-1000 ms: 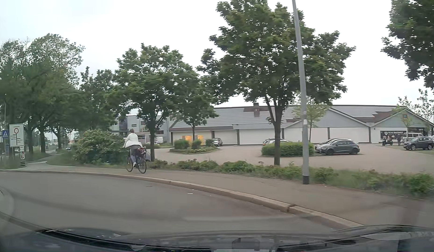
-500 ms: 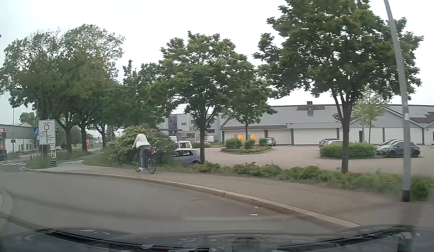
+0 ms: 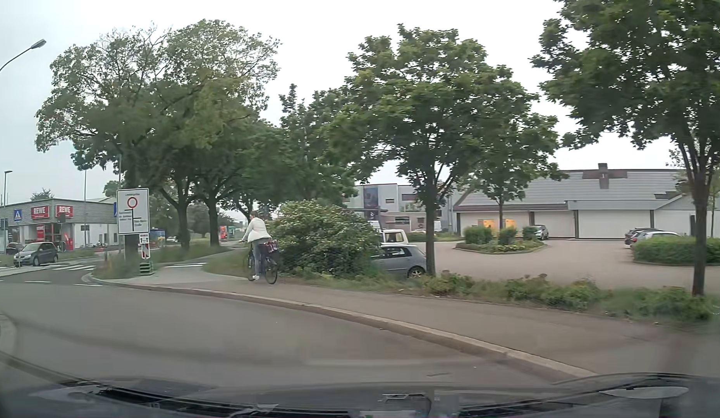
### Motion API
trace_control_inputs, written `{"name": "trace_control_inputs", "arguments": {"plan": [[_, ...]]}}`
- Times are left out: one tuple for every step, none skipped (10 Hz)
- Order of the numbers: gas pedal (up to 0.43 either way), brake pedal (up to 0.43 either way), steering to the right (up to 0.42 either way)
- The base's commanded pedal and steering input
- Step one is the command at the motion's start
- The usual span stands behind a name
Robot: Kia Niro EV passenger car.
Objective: Follow the waypoints while adhering to traffic rules and regulations
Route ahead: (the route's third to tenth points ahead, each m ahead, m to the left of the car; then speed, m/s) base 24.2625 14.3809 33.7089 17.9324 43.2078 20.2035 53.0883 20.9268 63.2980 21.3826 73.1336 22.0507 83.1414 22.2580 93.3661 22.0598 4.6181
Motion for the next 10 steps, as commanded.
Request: {"name": "trace_control_inputs", "arguments": {"plan": [[0.047, 0.0, -0.349], [0.039, 0.0, -0.35], [0.039, 0.0, -0.353], [0.039, 0.0, -0.358], [0.039, 0.0, -0.365], [0.039, 0.0, -0.368], [0.039, 0.0, -0.368], [0.039, 0.0, -0.368], [0.039, 0.0, -0.368], [0.039, 0.0, -0.368]]}}
